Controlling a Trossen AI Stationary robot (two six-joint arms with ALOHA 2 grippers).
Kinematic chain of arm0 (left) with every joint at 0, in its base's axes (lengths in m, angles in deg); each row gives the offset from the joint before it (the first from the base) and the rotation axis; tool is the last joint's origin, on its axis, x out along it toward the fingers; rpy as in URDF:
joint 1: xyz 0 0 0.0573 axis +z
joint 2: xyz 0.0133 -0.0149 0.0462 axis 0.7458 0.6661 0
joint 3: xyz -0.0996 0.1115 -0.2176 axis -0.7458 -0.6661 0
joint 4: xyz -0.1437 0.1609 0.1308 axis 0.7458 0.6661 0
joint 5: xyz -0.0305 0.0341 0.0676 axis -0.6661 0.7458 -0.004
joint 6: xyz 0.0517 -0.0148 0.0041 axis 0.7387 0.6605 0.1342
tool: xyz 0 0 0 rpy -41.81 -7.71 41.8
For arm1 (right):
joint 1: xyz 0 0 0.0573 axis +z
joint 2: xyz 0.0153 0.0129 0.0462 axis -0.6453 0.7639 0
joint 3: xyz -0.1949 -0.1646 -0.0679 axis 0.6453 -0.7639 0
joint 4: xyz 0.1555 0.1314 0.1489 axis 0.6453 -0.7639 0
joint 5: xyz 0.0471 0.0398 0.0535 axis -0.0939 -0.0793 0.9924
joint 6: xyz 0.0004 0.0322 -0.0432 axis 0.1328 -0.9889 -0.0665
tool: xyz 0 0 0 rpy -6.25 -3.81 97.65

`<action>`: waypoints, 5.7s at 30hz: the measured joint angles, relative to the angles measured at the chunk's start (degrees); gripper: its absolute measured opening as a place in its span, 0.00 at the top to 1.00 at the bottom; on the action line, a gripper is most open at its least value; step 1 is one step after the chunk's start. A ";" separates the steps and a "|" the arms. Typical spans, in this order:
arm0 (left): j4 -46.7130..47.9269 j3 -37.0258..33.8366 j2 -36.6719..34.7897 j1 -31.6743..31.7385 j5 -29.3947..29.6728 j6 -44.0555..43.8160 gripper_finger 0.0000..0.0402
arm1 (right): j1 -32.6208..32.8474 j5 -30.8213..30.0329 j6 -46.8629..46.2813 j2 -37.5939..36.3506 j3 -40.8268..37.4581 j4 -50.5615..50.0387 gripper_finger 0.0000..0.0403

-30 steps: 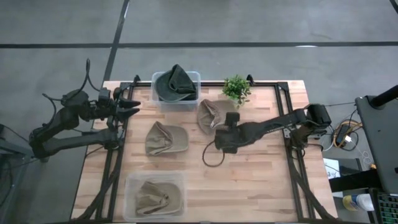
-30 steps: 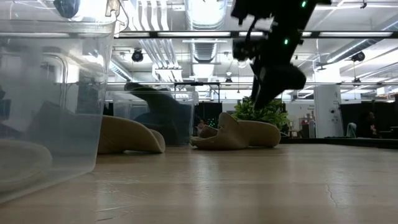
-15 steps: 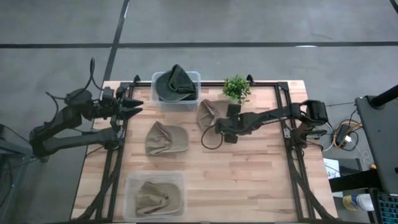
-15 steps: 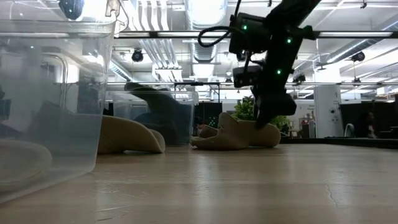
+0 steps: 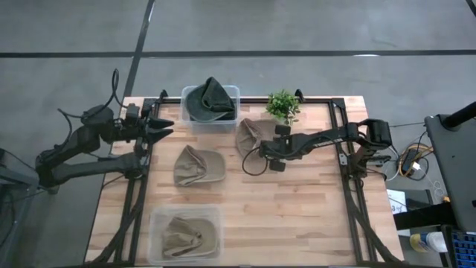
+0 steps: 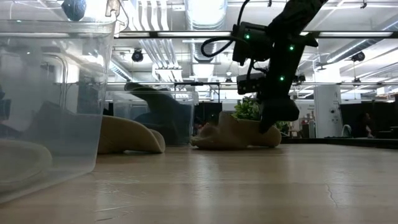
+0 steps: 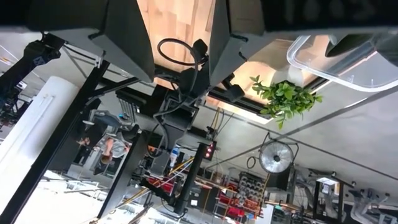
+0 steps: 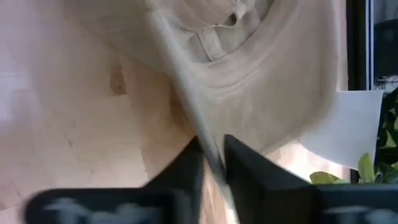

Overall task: Pick & Place hat
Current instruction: Put the top brown cap in the bottom transparent bin

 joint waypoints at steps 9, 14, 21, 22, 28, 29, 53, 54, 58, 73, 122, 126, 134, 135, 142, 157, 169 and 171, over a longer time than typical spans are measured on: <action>-0.02 0.00 0.06 0.01 0.00 -0.13 0.63 | 2.11 -1.78 -4.21 -0.48 5.24 -3.85 0.97; 0.00 0.00 0.06 0.01 0.00 -0.15 0.63 | 5.31 -1.95 -4.40 -0.50 10.24 -6.59 0.97; 0.00 0.00 0.06 0.01 0.00 -0.20 0.63 | 10.49 -2.00 -10.29 -0.50 17.84 -16.29 0.97; 0.00 0.00 0.06 0.01 0.00 -0.20 0.63 | 11.28 -2.02 -11.03 -0.50 18.79 -17.61 0.97; 0.07 0.00 0.06 -0.01 -0.02 -1.08 0.63 | 15.84 -2.21 -15.07 -0.50 23.95 -24.00 0.97; 0.09 0.00 0.06 0.01 -0.11 -1.30 0.63 | 16.51 -2.34 -15.60 -0.50 24.66 -24.73 0.97; -2.38 -5.78 1.52 -0.19 -14.23 0.66 0.63 | 24.20 -9.33 -17.27 -0.47 36.59 -24.14 0.97; -2.47 -5.92 1.54 -0.26 -14.53 2.00 0.63 | 24.20 -9.26 -17.11 -0.44 37.00 -24.16 0.97; -4.81 -7.42 1.57 -0.63 -14.76 7.44 0.63 | 24.18 -7.88 -16.65 -0.44 39.29 -24.07 0.97; -28.59 -14.66 1.98 -4.57 -14.17 25.61 0.63 | 24.12 2.30 -17.04 -0.44 49.26 -23.04 0.97; -25.86 -14.78 1.89 -4.71 -15.14 24.05 0.63 | 17.17 19.00 -17.52 -0.50 51.30 -26.68 0.97; -24.59 -14.80 1.35 -4.71 -14.97 24.02 0.63 | 17.03 19.18 -17.43 -0.50 51.30 -25.69 0.97; -24.38 -14.88 3.80 -4.71 -11.57 24.58 0.63 | 16.49 19.57 -16.58 -0.50 51.30 -24.05 0.97; -24.43 -14.91 4.27 -4.71 -11.60 24.57 0.63 | 16.49 19.72 -16.22 -0.50 51.33 -23.75 0.97; -25.92 -14.91 7.12 -4.74 -12.10 24.08 0.63 | 15.68 20.98 -16.00 -0.50 51.33 -22.84 0.97; -28.39 -14.86 9.23 -4.71 -15.60 18.75 0.77 | 14.40 20.55 -15.58 -0.48 51.31 -20.64 0.97; -28.02 -11.24 7.53 -4.72 -19.87 15.01 0.99 | 14.86 20.37 -15.06 -0.48 51.30 -20.83 0.91; -28.07 -10.33 6.77 -4.74 -22.02 13.61 0.99 | 15.04 20.35 -14.63 -0.57 51.28 -21.29 0.85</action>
